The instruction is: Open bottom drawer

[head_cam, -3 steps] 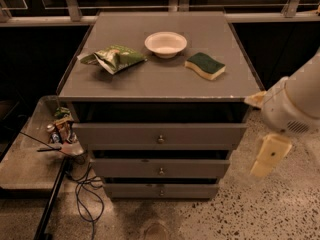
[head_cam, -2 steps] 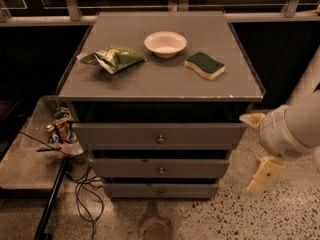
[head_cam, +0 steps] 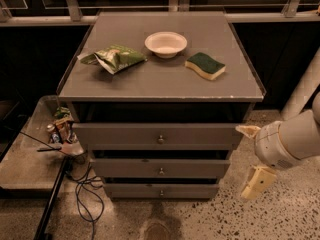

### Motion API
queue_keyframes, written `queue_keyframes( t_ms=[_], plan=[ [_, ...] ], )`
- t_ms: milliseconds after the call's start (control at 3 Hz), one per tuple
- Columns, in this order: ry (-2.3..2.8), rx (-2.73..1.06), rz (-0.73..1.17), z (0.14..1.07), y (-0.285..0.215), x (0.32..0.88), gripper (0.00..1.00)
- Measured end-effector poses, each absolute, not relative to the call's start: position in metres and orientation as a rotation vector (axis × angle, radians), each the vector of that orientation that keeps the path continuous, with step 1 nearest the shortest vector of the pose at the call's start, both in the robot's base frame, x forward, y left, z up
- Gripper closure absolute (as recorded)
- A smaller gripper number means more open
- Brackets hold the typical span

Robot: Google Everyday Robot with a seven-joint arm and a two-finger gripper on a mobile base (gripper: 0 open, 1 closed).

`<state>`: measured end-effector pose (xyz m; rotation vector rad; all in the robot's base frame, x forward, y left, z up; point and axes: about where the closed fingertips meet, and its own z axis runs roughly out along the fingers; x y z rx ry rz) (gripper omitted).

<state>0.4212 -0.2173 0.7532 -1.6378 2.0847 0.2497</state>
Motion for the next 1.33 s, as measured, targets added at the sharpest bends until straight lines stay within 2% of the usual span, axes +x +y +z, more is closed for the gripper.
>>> queue_keyframes(
  t_ms=[667,1333],
  plan=[
    [2.123,-1.632,0.333,0.722,-0.211,0.422,0.00],
    [2.225,-1.579,0.423,0.628,-0.200,0.420,0.00]
  ],
)
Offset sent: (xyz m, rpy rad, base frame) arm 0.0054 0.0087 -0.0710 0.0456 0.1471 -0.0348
